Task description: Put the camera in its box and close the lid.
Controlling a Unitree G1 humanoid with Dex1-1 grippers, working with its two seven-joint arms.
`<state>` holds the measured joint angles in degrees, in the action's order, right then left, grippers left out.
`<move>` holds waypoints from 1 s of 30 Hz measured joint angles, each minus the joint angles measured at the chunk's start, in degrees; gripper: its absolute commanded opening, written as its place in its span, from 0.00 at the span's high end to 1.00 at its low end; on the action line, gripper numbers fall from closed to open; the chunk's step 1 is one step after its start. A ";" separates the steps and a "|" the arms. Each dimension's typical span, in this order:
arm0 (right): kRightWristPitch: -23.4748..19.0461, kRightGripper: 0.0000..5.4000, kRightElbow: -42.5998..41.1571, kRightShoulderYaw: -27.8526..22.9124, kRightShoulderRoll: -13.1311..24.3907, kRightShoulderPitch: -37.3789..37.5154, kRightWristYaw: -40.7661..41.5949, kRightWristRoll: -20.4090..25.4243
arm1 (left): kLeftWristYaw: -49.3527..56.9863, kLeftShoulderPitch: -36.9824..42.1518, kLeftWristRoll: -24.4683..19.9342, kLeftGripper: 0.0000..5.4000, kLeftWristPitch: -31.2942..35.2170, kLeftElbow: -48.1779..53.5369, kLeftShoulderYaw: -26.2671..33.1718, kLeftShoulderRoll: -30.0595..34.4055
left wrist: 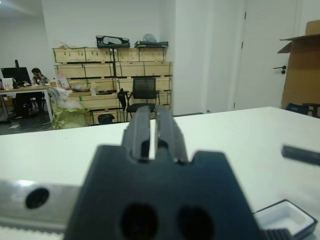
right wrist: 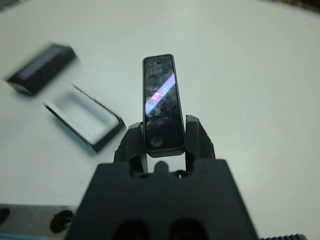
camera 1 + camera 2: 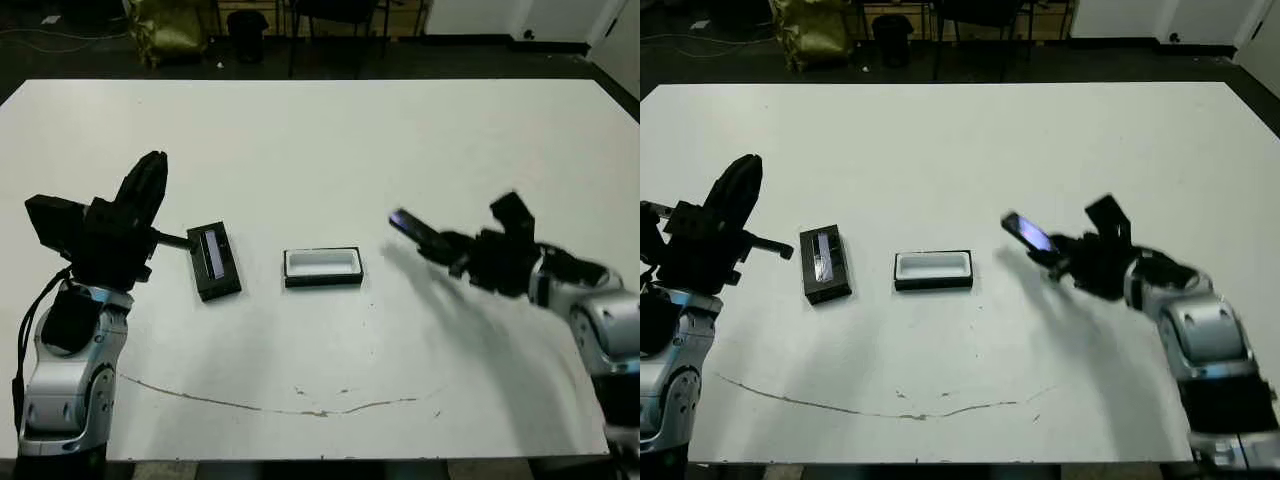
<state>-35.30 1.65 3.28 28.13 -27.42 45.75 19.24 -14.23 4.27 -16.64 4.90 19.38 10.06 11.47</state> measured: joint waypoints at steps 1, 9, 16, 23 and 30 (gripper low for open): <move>1.55 0.92 0.42 1.02 0.03 -1.46 1.28 -0.43 | 0.00 0.02 0.00 1.00 0.03 -0.01 -0.01 0.01; 7.55 0.92 7.17 8.80 -0.77 -12.44 10.88 -4.22 | 0.48 0.16 -0.19 1.00 1.42 0.29 -0.56 -0.06; 9.37 0.92 14.08 15.38 -2.64 -18.42 18.24 -7.69 | 0.99 -0.17 0.55 1.00 1.44 1.01 -0.85 -0.09; 14.07 0.92 22.16 18.60 -4.68 -23.35 26.03 -11.13 | 1.14 -0.41 0.62 1.00 1.91 1.53 -0.90 -0.14; 21.23 0.92 30.73 19.29 -6.49 -26.47 32.26 -13.19 | 1.15 -0.45 0.73 1.00 1.90 1.48 -0.90 -0.16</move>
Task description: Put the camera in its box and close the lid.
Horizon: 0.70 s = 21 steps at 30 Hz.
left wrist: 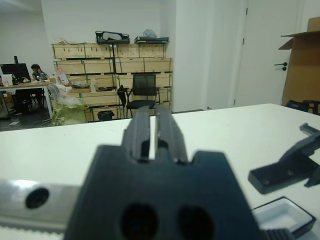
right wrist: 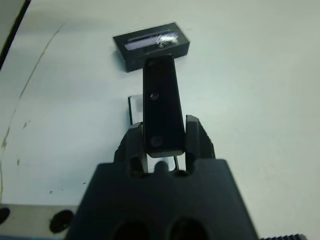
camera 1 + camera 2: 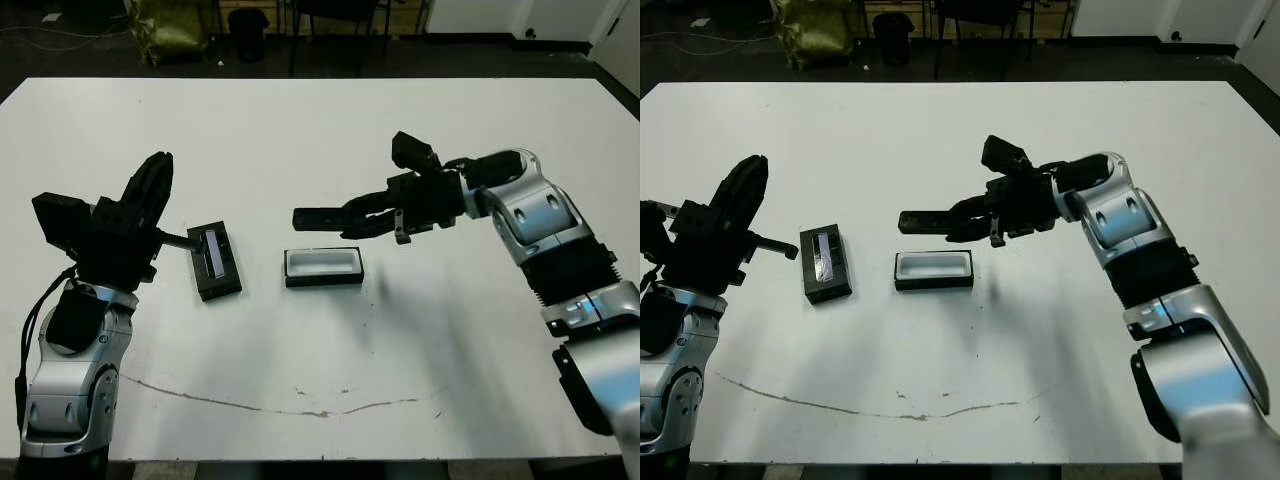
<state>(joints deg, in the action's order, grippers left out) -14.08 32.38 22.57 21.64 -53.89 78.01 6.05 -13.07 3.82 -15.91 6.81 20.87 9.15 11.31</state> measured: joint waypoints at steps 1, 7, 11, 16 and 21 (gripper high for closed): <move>0.24 0.92 0.74 0.13 -0.13 -0.15 0.59 -0.35 | 0.00 0.00 0.02 1.00 0.00 0.00 0.01 0.00; 1.37 0.92 2.56 0.27 -0.27 -0.92 3.67 -1.65 | -0.04 0.01 -0.11 1.00 0.04 0.00 0.00 0.00; 2.81 0.92 4.26 0.27 -0.42 -2.25 5.20 -2.57 | -0.13 0.02 -0.23 1.00 0.08 -0.01 0.02 0.00; 2.81 0.92 5.97 0.61 -0.86 -2.91 5.87 -4.43 | -0.08 0.06 -0.24 1.00 0.76 0.10 0.00 0.00; 2.86 0.92 7.10 0.70 -1.87 -2.98 5.89 -5.53 | -0.06 0.12 -0.28 1.00 1.39 0.25 0.01 0.01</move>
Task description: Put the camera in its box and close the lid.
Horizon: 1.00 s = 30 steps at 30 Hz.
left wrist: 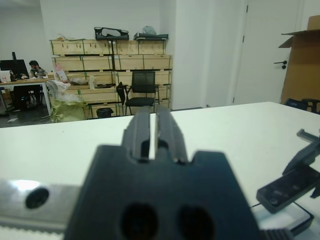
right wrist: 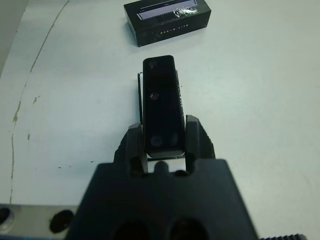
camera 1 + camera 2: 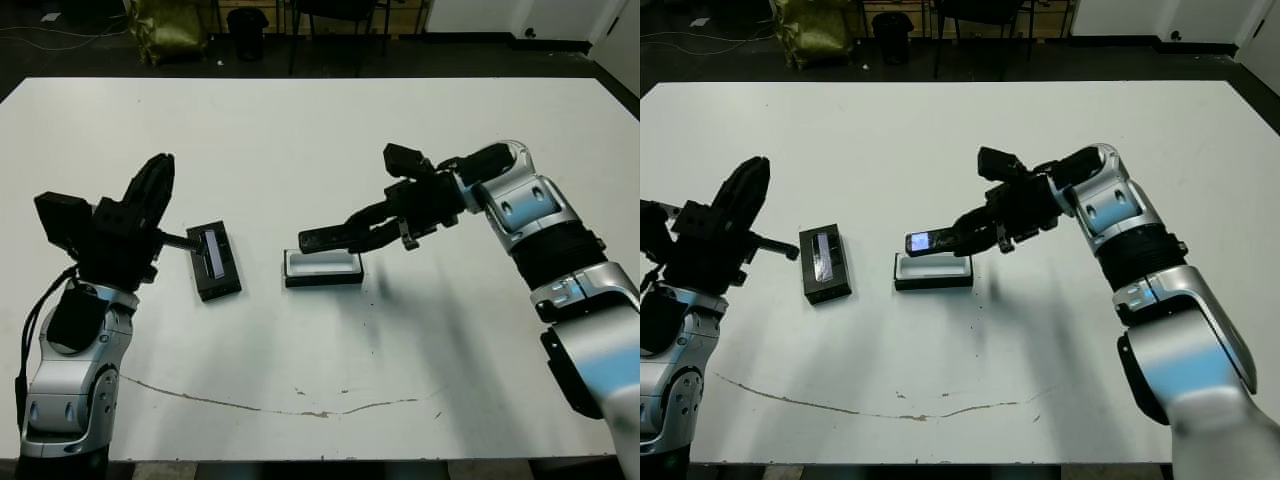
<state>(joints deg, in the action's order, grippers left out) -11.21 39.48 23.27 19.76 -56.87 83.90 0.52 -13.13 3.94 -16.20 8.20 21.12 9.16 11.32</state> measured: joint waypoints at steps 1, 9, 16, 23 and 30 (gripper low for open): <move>0.07 0.92 0.12 0.05 -0.12 0.00 0.00 -0.32 | -0.01 0.00 0.00 1.00 0.02 0.00 0.00 0.00; 1.45 0.92 1.69 0.51 -0.90 0.00 -0.50 -2.63 | 0.00 0.12 0.22 1.00 0.22 0.06 -0.06 0.01; 3.20 0.92 2.20 0.97 -2.27 0.00 -1.12 -4.37 | 0.00 0.13 0.12 1.00 0.22 0.07 -0.05 0.00; 3.37 0.92 3.80 1.07 -2.97 -0.01 -1.11 -5.08 | 0.01 0.12 0.15 1.00 0.22 0.07 0.02 0.00; 4.72 0.92 4.43 1.20 -3.67 -0.01 -1.17 -5.89 | 0.16 0.11 0.27 1.00 0.22 0.08 -0.01 0.00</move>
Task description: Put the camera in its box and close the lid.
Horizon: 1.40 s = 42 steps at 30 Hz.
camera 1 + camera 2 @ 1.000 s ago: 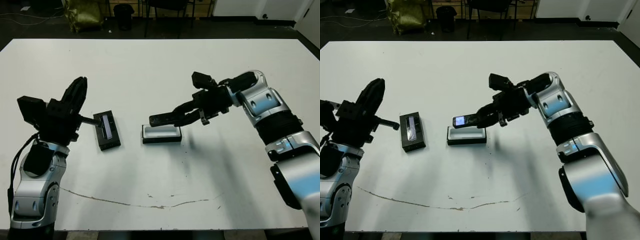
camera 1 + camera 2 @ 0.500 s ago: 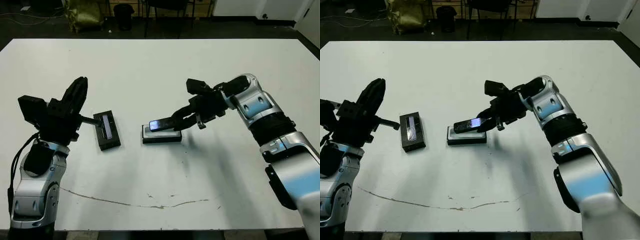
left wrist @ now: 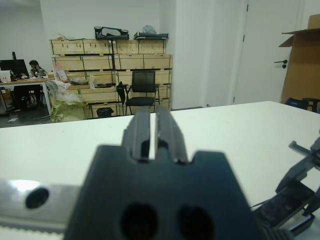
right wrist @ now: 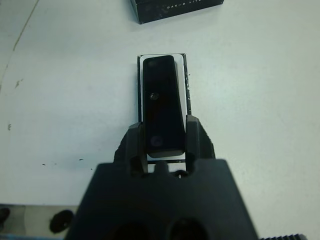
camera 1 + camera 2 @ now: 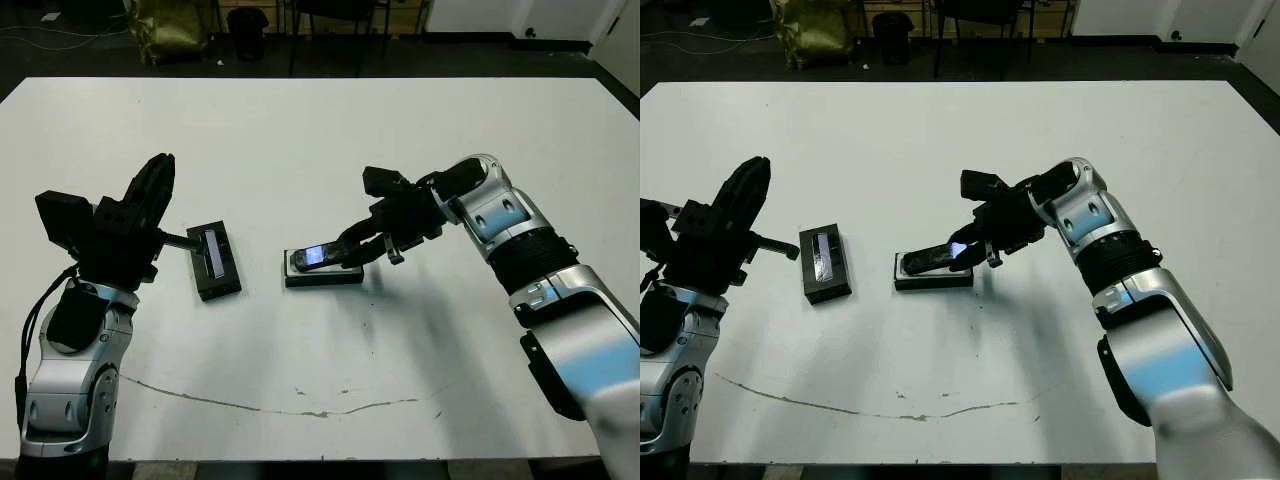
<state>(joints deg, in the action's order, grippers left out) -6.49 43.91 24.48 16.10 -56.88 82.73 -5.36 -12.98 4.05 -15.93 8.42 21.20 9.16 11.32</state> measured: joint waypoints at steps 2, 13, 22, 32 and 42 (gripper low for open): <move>-0.04 0.92 0.21 0.14 -0.32 -0.01 0.00 -0.19 | 0.03 0.00 0.01 1.00 0.00 0.00 -0.01 0.00; -0.81 0.92 1.74 0.85 -1.42 -0.40 -0.75 -1.66 | 0.06 -0.07 0.00 1.00 -0.01 0.00 -0.03 -0.09; -1.36 0.92 2.11 1.07 -2.15 -0.59 -1.10 -2.33 | 0.50 -0.47 0.12 1.00 0.00 0.48 -0.21 -0.18; -1.86 0.92 1.25 1.05 -2.58 -0.33 -1.93 -2.34 | 0.67 -0.66 0.07 1.00 0.00 0.49 -0.36 -0.18; -4.59 0.92 -0.06 0.56 -2.90 0.30 -2.39 -2.19 | 0.67 -1.28 -0.09 1.00 0.00 0.52 -0.33 -0.20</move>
<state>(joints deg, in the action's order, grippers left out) -11.08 43.85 25.03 13.19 -56.58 80.33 -7.55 -12.30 2.77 -16.01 8.42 21.72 8.82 11.12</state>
